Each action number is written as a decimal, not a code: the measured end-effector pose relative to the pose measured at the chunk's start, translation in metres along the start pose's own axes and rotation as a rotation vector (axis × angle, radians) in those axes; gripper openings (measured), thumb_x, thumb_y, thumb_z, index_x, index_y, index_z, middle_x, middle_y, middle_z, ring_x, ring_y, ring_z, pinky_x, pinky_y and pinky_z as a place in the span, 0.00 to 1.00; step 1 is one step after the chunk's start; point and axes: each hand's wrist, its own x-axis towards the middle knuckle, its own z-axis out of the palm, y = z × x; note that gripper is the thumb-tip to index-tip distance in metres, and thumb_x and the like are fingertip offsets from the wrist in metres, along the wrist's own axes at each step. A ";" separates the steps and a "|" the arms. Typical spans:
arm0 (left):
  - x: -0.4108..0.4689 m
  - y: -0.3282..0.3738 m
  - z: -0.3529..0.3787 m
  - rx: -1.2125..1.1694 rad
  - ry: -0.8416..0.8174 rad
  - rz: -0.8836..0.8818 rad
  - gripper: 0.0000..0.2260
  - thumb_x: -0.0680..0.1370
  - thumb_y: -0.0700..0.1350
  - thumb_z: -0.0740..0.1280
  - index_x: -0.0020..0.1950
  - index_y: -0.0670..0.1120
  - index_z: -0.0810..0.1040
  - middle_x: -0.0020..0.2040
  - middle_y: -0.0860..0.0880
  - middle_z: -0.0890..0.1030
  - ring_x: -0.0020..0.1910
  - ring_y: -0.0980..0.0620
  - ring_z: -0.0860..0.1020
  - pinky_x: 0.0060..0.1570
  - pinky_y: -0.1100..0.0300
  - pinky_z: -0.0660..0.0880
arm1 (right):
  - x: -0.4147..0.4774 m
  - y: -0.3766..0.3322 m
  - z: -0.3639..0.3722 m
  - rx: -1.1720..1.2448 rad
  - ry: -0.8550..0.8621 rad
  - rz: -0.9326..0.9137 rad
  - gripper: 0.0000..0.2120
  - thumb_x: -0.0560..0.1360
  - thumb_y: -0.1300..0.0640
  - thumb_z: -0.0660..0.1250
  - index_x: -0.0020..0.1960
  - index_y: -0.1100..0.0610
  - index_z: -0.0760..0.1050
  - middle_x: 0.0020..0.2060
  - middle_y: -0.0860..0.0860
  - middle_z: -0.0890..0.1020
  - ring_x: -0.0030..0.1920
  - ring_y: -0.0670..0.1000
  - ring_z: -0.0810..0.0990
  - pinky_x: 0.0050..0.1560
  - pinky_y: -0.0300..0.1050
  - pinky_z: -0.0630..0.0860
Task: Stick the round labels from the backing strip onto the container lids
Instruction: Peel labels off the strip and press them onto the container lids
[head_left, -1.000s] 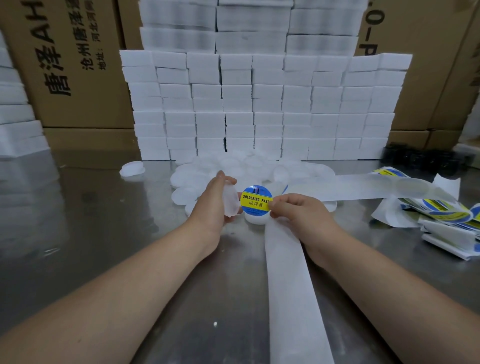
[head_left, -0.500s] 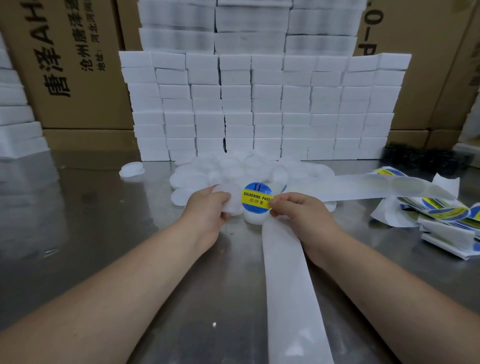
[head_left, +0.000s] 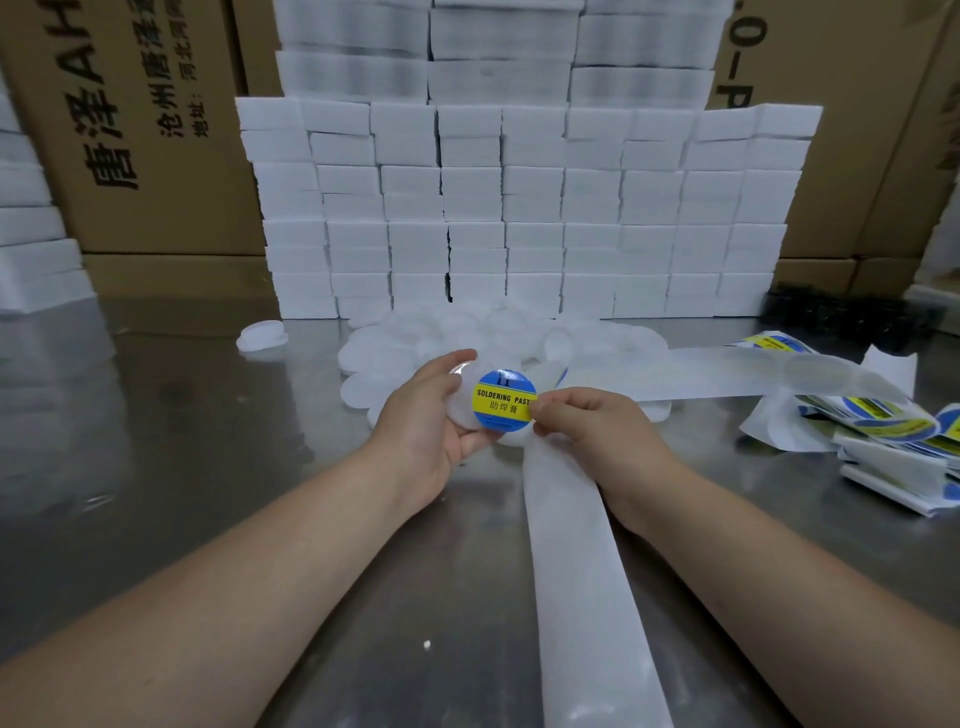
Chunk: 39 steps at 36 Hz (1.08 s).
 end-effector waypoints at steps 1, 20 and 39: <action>-0.001 0.000 0.000 -0.011 -0.003 -0.016 0.09 0.79 0.40 0.58 0.51 0.47 0.77 0.57 0.37 0.77 0.40 0.42 0.81 0.36 0.52 0.81 | 0.000 0.000 0.000 -0.001 -0.001 -0.001 0.08 0.72 0.61 0.68 0.35 0.54 0.79 0.30 0.48 0.78 0.33 0.44 0.75 0.31 0.27 0.71; -0.008 -0.006 0.006 0.101 -0.112 0.086 0.08 0.80 0.42 0.59 0.51 0.50 0.77 0.49 0.43 0.79 0.38 0.47 0.81 0.34 0.58 0.80 | 0.000 0.001 0.001 0.008 -0.017 -0.039 0.12 0.72 0.61 0.69 0.31 0.53 0.80 0.24 0.43 0.79 0.27 0.38 0.75 0.30 0.27 0.71; -0.011 -0.008 0.008 0.164 -0.116 0.104 0.10 0.79 0.39 0.61 0.49 0.53 0.77 0.54 0.43 0.79 0.39 0.49 0.82 0.34 0.60 0.79 | 0.000 0.001 0.000 -0.004 0.000 -0.011 0.08 0.73 0.61 0.69 0.34 0.56 0.80 0.24 0.43 0.79 0.26 0.38 0.75 0.28 0.28 0.70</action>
